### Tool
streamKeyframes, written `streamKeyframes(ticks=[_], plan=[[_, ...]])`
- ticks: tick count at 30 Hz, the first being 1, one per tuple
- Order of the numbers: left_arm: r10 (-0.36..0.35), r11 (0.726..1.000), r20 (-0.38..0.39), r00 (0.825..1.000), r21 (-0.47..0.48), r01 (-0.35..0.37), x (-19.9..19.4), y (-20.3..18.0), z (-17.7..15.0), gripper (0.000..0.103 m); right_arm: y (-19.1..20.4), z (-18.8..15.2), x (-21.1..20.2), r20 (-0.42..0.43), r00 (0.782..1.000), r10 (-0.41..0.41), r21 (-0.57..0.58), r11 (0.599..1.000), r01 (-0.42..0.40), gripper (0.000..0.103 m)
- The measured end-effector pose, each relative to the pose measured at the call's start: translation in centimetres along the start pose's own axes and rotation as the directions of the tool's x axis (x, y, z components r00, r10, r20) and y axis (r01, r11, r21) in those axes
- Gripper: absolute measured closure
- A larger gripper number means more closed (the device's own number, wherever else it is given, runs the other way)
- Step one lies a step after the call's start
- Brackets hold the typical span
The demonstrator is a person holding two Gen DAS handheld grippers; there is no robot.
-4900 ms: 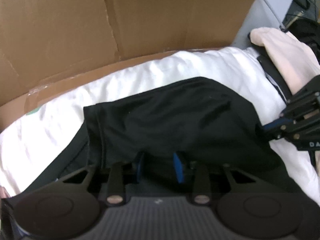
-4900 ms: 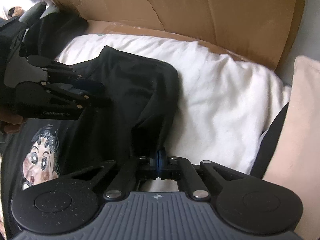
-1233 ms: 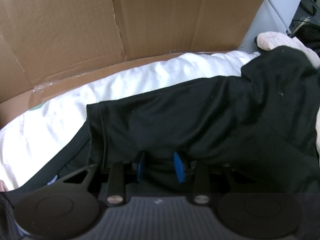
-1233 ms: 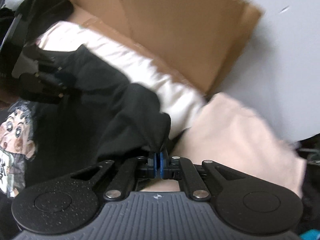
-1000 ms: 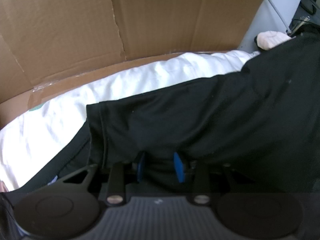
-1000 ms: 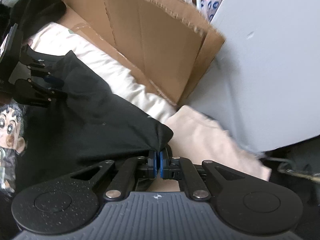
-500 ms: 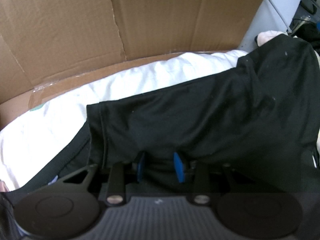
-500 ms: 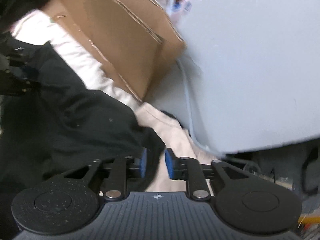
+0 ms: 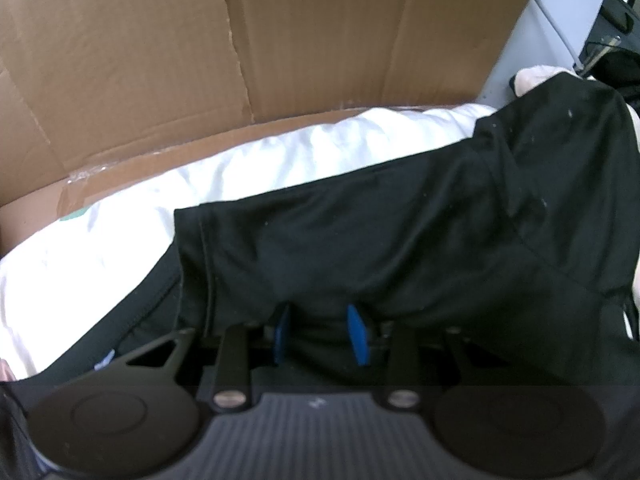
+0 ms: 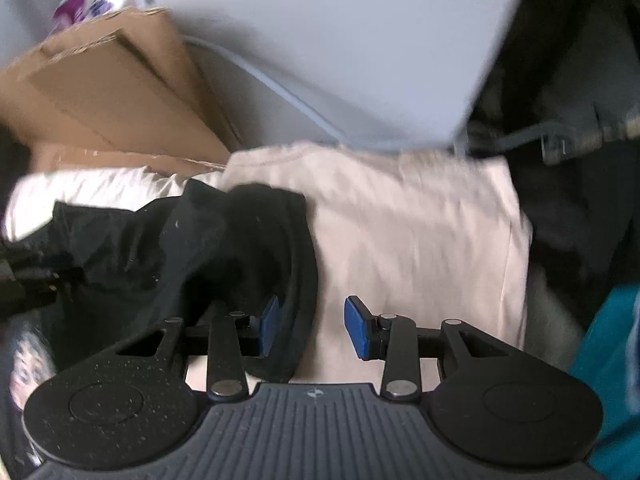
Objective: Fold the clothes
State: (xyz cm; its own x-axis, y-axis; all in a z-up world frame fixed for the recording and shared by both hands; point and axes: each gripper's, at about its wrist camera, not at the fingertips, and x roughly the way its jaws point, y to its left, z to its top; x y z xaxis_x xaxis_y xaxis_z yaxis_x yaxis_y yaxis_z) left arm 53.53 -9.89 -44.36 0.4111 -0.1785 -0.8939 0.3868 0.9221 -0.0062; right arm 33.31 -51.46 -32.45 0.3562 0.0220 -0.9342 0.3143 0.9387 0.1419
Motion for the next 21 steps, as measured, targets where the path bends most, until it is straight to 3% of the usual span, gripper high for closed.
streamKeyframes(ticks=[4, 7, 11, 15, 16, 18, 21], plan=[[-0.009, 1.0, 0.014, 1.0, -0.023, 0.009, -0.4, 0.2, 0.3, 0.073, -1.6, -2.1, 0.8, -0.04, 0.996, 0.086, 0.144, 0.986, -0.079, 0.057], [-0.004, 1.0, 0.038, 0.999, 0.012, 0.004, -0.8, -0.2, 0.6, 0.074, -2.7, -3.6, 1.5, -0.047, 0.988, 0.146, 0.246, 0.96, -0.13, 0.054], [-0.023, 0.999, 0.077, 0.997, -0.03, 0.025, -1.3, -0.3, 1.1, 0.077, -4.5, -4.7, 2.0, 0.004, 0.97, 0.244, 0.411, 0.884, -0.224, 0.054], [-0.03, 0.999, 0.082, 0.996, -0.029, 0.033, -1.1, -1.2, 1.2, 0.077, -4.9, -5.0, 2.9, 0.055, 0.949, 0.31, 0.505, 0.811, -0.295, 0.056], [-0.031, 0.999, 0.082, 0.996, -0.027, 0.034, -1.0, -1.4, 1.2, 0.077, -4.8, -4.8, 3.0, 0.06, 0.946, 0.319, 0.51, 0.805, -0.303, 0.061], [-0.033, 0.999, 0.082, 0.996, -0.024, 0.035, -0.9, -1.9, 1.3, 0.077, -4.6, -4.5, 3.0, 0.066, 0.942, 0.329, 0.51, 0.8, -0.315, 0.1], [-0.032, 0.999, 0.081, 0.996, -0.029, 0.034, -0.6, -2.1, 1.3, 0.079, -4.6, -3.8, 1.9, 0.1, 0.942, 0.321, 0.476, 0.815, -0.329, 0.101]])
